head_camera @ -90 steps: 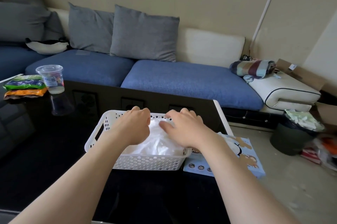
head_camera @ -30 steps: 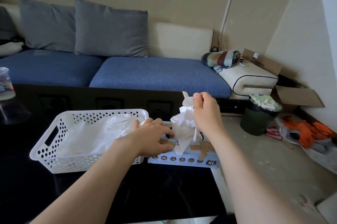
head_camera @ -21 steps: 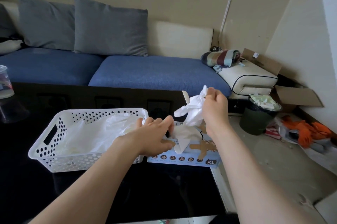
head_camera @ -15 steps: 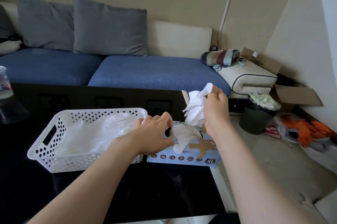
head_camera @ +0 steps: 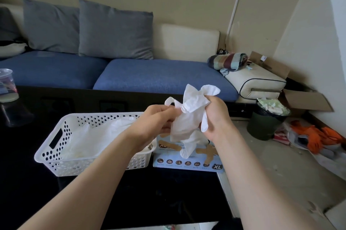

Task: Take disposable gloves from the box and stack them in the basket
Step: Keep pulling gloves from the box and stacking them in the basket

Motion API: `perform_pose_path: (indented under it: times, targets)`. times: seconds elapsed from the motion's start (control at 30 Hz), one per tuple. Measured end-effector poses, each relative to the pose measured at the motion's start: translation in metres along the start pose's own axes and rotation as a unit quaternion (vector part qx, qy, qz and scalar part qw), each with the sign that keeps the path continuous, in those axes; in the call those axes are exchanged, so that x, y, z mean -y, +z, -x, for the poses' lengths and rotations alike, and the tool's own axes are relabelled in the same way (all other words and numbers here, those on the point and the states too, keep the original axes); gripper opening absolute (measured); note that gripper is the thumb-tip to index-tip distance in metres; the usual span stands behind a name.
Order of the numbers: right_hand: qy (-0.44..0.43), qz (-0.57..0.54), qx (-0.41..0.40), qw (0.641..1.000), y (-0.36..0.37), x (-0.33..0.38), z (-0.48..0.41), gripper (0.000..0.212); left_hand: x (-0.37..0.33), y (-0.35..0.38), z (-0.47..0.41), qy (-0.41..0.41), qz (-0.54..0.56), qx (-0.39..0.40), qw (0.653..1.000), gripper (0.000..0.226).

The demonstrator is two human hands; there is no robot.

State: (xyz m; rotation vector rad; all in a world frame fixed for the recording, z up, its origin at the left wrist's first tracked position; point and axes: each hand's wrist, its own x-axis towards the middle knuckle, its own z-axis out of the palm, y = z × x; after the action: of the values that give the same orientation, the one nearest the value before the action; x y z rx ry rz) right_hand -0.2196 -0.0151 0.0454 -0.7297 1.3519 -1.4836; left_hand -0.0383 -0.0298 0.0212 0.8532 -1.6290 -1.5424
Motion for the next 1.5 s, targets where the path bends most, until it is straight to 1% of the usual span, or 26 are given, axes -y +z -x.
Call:
perform_pose_path:
  times: [0.1, 0.2, 0.27, 0.3, 0.37, 0.43, 0.47, 0.57, 0.6, 0.63, 0.67, 0.73, 0.8, 0.9, 1.0, 1.1, 1.17, 1.27, 1.3, 1.33, 1.4, 1.43, 1.5]
  targets:
    - [0.013, -0.021, -0.017, 1.0, 0.005, 0.0, 0.004, 0.032, -0.001, -0.007, 0.003, 0.021, 0.005, -0.039, 0.999, 0.025]
    - [0.04, 0.023, -0.028, 0.999, 0.006, -0.003, 0.004, 0.028, -0.003, -0.016, 0.006, 0.021, 0.005, -0.083, 0.996, 0.027]
    - [0.061, 0.065, -0.018, 0.996, 0.006, -0.004, 0.008, 0.039, -0.004, -0.022, 0.008, 0.019, -0.018, -0.113, 0.993, 0.03]
    - [0.054, 0.087, -0.019, 0.995, 0.006, -0.004, 0.009, 0.042, -0.004, -0.025, 0.009, 0.019, -0.029, -0.122, 0.992, 0.031]
    - [-0.004, 0.138, -0.006, 0.99, 0.009, -0.005, 0.011, 0.039, -0.005, -0.029, 0.012, 0.022, -0.034, -0.131, 0.991, 0.032]
    - [-0.084, 0.176, 0.047, 0.98, 0.014, -0.004, 0.014, 0.037, -0.007, -0.032, 0.015, 0.032, -0.051, -0.127, 0.99, 0.026]
    - [-0.113, 0.192, 0.082, 0.971, 0.016, -0.004, 0.016, 0.038, -0.009, -0.032, 0.016, 0.036, -0.071, -0.125, 0.989, 0.022]
    - [-0.126, 0.265, 0.176, 0.939, 0.025, -0.007, 0.025, 0.043, -0.01, -0.033, 0.021, 0.057, -0.155, -0.105, 0.981, 0.018]
    - [-0.13, 0.294, 0.184, 0.929, 0.028, -0.009, 0.027, 0.044, -0.009, -0.033, 0.021, 0.064, -0.178, -0.099, 0.977, 0.016]
    - [-0.139, 0.314, 0.176, 0.922, 0.031, -0.012, 0.027, 0.04, -0.007, -0.034, 0.022, 0.066, -0.191, -0.096, 0.975, 0.013]
    - [-0.151, 0.327, 0.159, 0.919, 0.033, -0.014, 0.026, 0.03, -0.006, -0.035, 0.021, 0.063, -0.198, -0.1, 0.973, 0.012]
    - [-0.171, 0.327, 0.129, 0.92, 0.036, -0.017, 0.023, 0.008, -0.005, -0.036, 0.021, 0.041, -0.199, -0.111, 0.973, 0.018]
    - [-0.186, 0.316, 0.091, 0.926, 0.037, -0.018, 0.022, 0.011, -0.005, -0.039, 0.021, 0.022, -0.193, -0.121, 0.973, 0.021]
    - [-0.195, 0.27, 0.049, 0.942, 0.037, -0.015, 0.02, 0.014, -0.006, -0.045, 0.022, 0.007, -0.196, -0.129, 0.972, 0.019]
    - [-0.172, 0.227, 0.031, 0.958, 0.038, -0.011, 0.022, 0.029, -0.009, -0.05, 0.026, 0.0, -0.185, -0.132, 0.974, 0.019]
    - [-0.156, 0.226, 0.032, 0.961, 0.042, -0.006, 0.031, 0.044, -0.014, -0.052, 0.032, 0.004, -0.163, -0.12, 0.979, 0.02]
    - [-0.144, 0.232, 0.041, 0.961, 0.043, -0.005, 0.035, 0.043, -0.017, -0.052, 0.035, 0.008, -0.152, -0.114, 0.982, 0.022]
    - [-0.072, 0.205, 0.094, 0.972, 0.044, -0.002, 0.04, 0.04, -0.017, -0.052, 0.036, 0.023, -0.138, -0.126, 0.982, 0.023]
    - [-0.057, 0.221, 0.126, 0.965, 0.044, 0.0, 0.043, 0.043, -0.018, -0.052, 0.036, 0.028, -0.133, -0.131, 0.982, 0.023]
    - [-0.058, 0.256, 0.158, 0.952, 0.044, 0.0, 0.047, 0.043, -0.019, -0.053, 0.038, 0.032, -0.128, -0.132, 0.982, 0.023]
    - [-0.08, 0.334, 0.202, 0.917, 0.042, 0.001, 0.053, 0.029, -0.02, -0.055, 0.04, 0.034, -0.12, -0.119, 0.985, 0.026]
    - [-0.092, 0.361, 0.211, 0.904, 0.042, 0.0, 0.055, 0.021, -0.021, -0.055, 0.042, 0.031, -0.116, -0.112, 0.987, 0.028]
    - [-0.09, 0.38, 0.211, 0.896, 0.04, 0.0, 0.056, 0.014, -0.023, -0.057, 0.046, 0.011, -0.114, -0.102, 0.988, 0.033]
